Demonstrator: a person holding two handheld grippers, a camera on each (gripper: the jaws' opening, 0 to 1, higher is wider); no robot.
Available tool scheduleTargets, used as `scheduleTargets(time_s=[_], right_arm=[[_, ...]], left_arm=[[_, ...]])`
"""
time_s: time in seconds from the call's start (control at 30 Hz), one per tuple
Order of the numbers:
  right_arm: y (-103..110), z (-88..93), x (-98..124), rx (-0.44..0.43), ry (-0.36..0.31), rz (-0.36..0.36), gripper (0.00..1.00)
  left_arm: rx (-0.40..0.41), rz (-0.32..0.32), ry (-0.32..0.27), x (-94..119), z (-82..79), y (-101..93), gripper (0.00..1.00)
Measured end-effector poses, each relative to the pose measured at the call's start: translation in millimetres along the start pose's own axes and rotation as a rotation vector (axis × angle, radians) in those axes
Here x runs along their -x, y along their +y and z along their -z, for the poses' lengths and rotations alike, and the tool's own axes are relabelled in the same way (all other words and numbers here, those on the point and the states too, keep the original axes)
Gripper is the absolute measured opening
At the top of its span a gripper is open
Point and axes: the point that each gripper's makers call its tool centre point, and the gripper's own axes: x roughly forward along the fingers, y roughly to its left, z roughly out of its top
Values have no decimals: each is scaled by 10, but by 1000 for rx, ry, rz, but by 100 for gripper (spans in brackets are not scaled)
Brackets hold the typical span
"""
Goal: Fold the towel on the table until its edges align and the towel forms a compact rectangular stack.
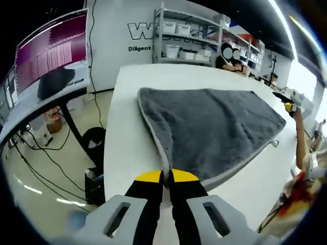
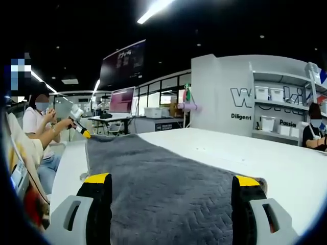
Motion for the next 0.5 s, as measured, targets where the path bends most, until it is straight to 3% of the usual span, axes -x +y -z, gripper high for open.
scheduleTargets(time_s=[0.2, 0.33, 0.4, 0.5], right_arm=[[15, 29, -12, 6, 15, -4, 99], [26, 50, -18, 9, 26, -4, 99], [32, 54, -19, 10, 28, -6, 99], [34, 56, -20, 11, 31, -6, 99]], left_arm=[[1, -1, 21, -97, 134, 6, 5], [-27, -21, -18, -114, 106, -7, 10], [-31, -16, -50, -91, 65, -34, 18], [4, -40, -129, -26, -55, -99, 38]])
